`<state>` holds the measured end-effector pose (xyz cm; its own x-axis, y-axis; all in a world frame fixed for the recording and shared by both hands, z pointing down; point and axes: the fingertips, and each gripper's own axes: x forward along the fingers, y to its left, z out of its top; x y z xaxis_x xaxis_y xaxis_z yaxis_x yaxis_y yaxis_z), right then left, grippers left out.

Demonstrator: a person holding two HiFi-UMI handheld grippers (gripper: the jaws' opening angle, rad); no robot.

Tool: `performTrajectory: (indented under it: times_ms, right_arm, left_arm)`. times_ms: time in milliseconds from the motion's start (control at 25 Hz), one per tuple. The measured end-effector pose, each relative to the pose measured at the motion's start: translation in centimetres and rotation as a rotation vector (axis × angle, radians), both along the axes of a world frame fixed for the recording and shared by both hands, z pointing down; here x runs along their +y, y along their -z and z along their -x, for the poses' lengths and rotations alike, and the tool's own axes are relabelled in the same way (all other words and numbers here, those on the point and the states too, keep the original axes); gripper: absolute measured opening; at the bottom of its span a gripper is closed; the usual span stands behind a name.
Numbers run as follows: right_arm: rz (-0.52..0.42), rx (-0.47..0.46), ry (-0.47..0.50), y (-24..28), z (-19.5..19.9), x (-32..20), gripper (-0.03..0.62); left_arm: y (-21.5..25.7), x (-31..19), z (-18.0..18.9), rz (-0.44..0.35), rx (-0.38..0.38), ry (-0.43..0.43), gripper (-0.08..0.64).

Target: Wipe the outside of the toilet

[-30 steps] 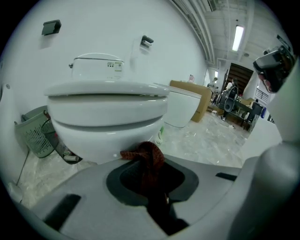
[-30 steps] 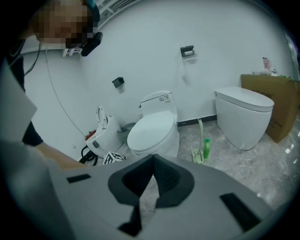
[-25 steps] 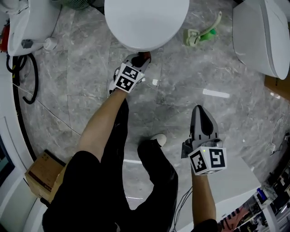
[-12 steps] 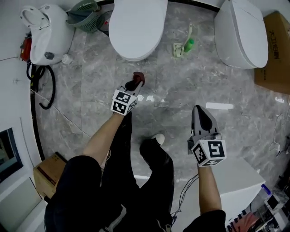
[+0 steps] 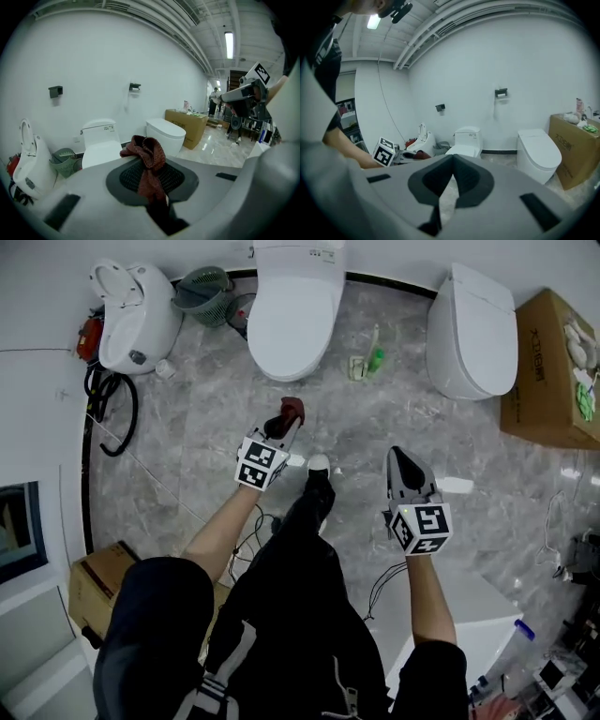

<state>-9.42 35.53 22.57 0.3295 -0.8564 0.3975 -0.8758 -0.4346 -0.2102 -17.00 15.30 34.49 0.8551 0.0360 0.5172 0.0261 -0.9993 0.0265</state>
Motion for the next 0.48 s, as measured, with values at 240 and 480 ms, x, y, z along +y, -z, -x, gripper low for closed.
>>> performTrajectory:
  times_ms: [240, 480]
  right_arm:
    - [-0.022, 0.012, 0.082, 2.6, -4.1, -3.3, 0.002]
    - [0.002, 0.020, 0.201, 3.3, -9.9, -7.1, 0.002]
  left_arm:
    - [2.2, 0.3, -1.7, 0.006, 0.017, 0.079, 0.057]
    - [2.7, -1.8, -5.4, 0.029, 0.020, 0.224, 0.057]
